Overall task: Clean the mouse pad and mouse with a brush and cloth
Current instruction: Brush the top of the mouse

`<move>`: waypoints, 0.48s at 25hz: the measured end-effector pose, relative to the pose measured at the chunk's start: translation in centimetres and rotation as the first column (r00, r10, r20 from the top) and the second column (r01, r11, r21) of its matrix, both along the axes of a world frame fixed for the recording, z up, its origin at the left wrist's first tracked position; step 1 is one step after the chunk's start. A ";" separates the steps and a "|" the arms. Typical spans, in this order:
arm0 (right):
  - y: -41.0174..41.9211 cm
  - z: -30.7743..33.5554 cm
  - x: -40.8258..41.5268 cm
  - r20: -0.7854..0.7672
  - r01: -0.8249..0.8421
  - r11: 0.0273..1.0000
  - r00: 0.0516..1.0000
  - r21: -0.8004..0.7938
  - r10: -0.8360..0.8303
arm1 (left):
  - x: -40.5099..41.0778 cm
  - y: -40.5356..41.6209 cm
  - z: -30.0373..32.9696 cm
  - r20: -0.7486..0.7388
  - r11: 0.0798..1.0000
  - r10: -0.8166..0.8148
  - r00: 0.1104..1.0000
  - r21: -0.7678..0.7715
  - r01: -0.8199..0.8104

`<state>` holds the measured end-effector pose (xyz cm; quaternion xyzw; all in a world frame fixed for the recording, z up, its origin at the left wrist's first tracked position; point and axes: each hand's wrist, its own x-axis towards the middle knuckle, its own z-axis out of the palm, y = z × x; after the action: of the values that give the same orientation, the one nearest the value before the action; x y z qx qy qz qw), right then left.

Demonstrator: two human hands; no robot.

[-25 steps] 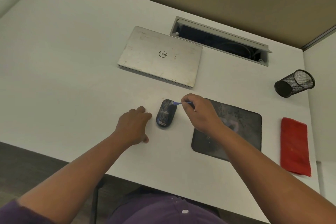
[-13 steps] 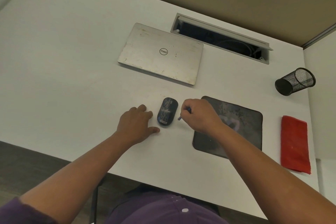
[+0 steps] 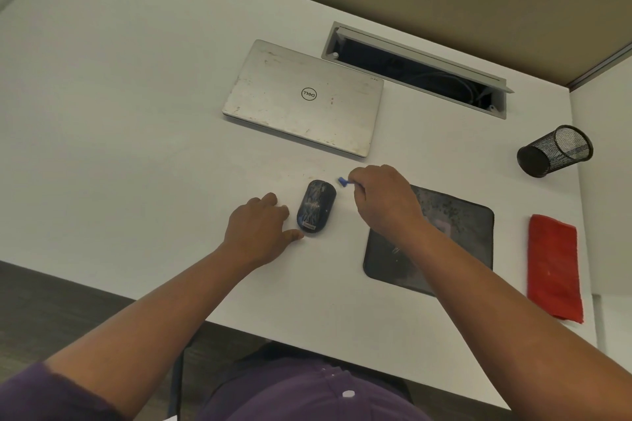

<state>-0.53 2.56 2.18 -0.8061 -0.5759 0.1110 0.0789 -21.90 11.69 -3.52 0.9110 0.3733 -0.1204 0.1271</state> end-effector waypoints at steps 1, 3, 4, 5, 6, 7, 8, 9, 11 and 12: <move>0.2 0.0 0.0 -0.016 -0.008 1.000 1.000 0.029 0.009 | 0.0 0.0 0.0 -0.002 1.000 -0.002 1.000 0.002 0.002; 0.5 -0.2 0.0 -0.039 -0.014 1.000 0.999 -0.005 0.014 | 0.0 -0.1 -0.1 -0.003 1.000 -0.005 1.000 0.009 0.005; 0.6 -0.4 0.0 -0.028 -0.004 0.999 1.000 -0.043 0.003 | 0.0 -0.1 -0.1 -0.004 1.000 -0.006 1.000 0.012 0.006; 0.5 -0.6 0.0 -0.011 0.012 0.998 1.000 -0.056 -0.012 | 0.0 -0.1 -0.1 -0.004 1.000 -0.008 1.000 0.014 0.008; 0.5 -0.8 -0.1 -0.004 0.025 0.999 1.000 -0.042 -0.025 | -0.1 -0.2 -0.2 -0.003 1.000 -0.008 1.000 0.017 0.008; 0.5 -0.9 -0.1 -0.011 0.032 0.999 0.999 -0.023 -0.032 | -0.1 -0.2 -0.2 -0.003 1.000 -0.007 1.000 0.019 0.007; 0.5 -1.0 0.0 -0.023 0.034 0.999 0.999 -0.016 -0.034 | -0.2 -0.3 -0.2 0.000 1.000 -0.005 1.000 0.021 0.005; 0.5 -1.1 0.0 -0.026 0.034 0.999 0.999 -0.029 -0.035 | -0.1 -0.3 -0.3 0.003 1.000 -0.004 1.000 0.021 0.004; 0.4 -1.1 0.1 -0.013 0.054 0.996 0.998 -0.065 -0.055 | -0.1 -0.3 -0.3 0.008 1.000 -0.006 1.000 0.020 0.005; 0.3 -1.1 0.1 -0.011 0.061 0.997 0.998 -0.042 -0.061 | -0.1 -0.3 -0.4 0.007 1.000 -0.005 1.000 0.023 0.005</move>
<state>-0.43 2.85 1.05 -0.8242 -0.5480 0.1254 0.0690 -21.97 11.38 -3.88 0.9138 0.3719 -0.1130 0.1177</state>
